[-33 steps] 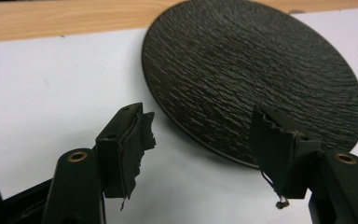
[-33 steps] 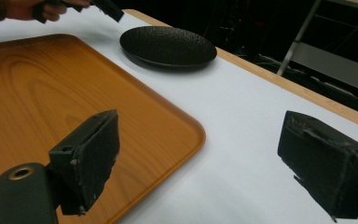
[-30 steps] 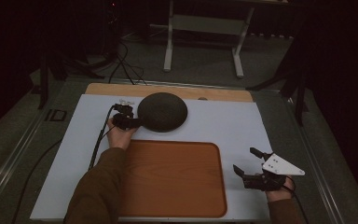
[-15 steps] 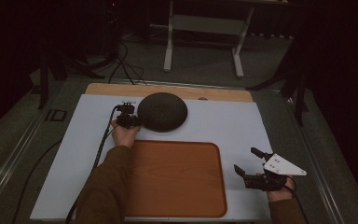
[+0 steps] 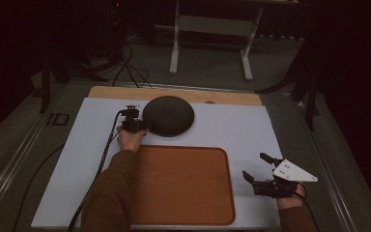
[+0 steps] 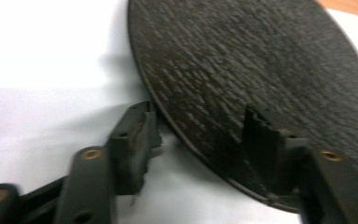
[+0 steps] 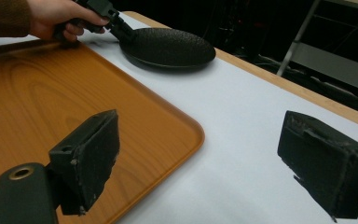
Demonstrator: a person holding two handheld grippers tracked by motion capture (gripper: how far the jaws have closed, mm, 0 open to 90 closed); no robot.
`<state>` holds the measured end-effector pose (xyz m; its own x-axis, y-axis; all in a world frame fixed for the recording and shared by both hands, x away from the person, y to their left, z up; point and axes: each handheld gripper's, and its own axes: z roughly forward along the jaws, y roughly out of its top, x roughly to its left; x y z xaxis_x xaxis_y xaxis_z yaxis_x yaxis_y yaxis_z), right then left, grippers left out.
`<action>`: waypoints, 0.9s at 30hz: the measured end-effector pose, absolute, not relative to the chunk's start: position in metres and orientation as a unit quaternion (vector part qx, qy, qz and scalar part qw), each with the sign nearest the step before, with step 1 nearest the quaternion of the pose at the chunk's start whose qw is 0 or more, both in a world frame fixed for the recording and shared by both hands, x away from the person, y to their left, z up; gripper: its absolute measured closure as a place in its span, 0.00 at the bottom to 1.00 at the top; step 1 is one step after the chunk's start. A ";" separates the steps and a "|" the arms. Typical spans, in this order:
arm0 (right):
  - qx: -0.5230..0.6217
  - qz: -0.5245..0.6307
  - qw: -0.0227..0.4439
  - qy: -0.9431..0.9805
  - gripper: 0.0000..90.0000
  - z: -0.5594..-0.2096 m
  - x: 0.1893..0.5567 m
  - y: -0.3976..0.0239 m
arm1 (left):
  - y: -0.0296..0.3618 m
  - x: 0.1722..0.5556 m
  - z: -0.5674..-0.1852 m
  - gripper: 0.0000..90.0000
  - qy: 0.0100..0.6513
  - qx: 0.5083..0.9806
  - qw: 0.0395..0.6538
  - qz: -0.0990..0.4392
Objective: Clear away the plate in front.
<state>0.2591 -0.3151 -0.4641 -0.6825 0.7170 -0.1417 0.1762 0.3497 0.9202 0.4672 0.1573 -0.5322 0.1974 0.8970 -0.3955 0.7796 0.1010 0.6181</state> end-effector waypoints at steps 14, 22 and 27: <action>0.289 0.491 0.272 0.775 0.14 -0.465 0.260 -0.315 | 0.159 0.467 -0.531 0.66 0.665 0.630 0.396 0.057; 0.288 0.491 0.271 0.776 0.14 -0.465 0.260 -0.315 | 0.160 0.467 -0.529 0.76 0.687 0.583 0.433 0.025; 0.287 0.491 0.269 0.777 0.14 -0.465 0.260 -0.315 | 0.154 0.468 -0.533 0.73 0.694 0.537 0.479 -0.013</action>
